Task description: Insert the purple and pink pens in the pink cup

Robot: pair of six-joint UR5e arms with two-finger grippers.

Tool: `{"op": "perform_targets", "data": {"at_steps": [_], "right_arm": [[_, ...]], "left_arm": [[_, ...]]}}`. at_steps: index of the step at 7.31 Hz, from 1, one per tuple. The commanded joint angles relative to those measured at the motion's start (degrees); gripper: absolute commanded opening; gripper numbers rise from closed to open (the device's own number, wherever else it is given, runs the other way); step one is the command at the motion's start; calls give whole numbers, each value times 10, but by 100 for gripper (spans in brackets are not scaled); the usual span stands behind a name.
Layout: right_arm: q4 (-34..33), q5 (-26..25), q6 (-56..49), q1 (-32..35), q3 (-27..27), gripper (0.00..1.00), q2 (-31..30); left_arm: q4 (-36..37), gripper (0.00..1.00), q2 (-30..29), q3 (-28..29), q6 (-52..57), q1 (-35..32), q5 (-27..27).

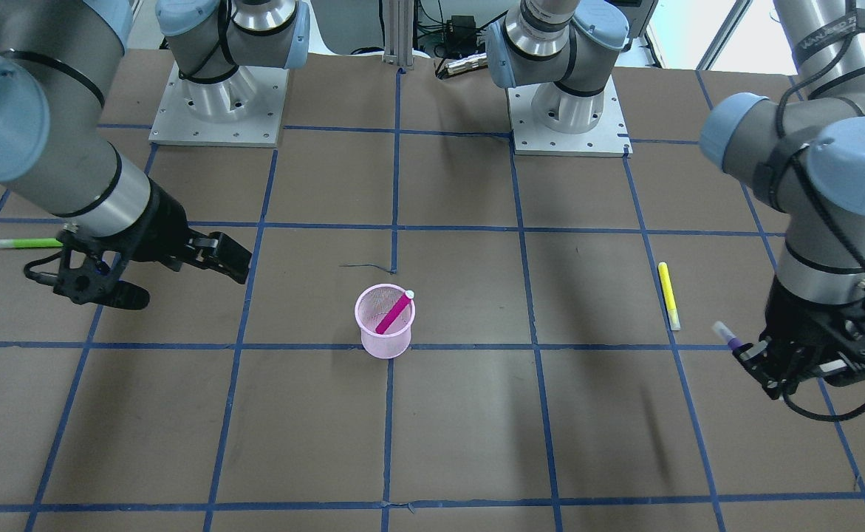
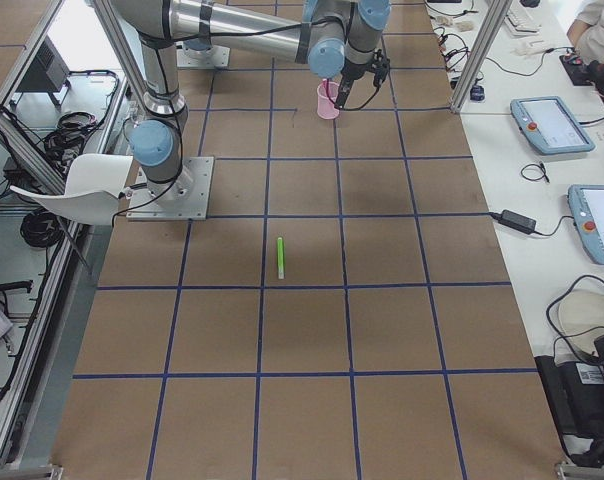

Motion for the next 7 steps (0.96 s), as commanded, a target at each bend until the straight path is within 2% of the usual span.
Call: {"op": "perform_targets", "data": {"at_steps": [1,2,4,5,6,7], "right_arm": [[-2,-123,-113,6,-24,100,-21],[3,-139,-112,23,-17,100,-27],[3,-130,-112,34,-15,100,-28],[17,-80,-112,34,-23,100,-30],[18,-67,-112,30,-31,100,-36],[20,-74,-112,27,-47,100,-36]], "left_arm": [[23,0,-2,-5,-108,-88,2],[29,0,-2,-4,-169,-131,2],[61,0,-7,-9,-282,-196,2],[68,0,-7,-10,-314,-228,21],[69,0,-11,-11,-349,-262,48],[68,0,-13,-12,-407,-291,53]]}}
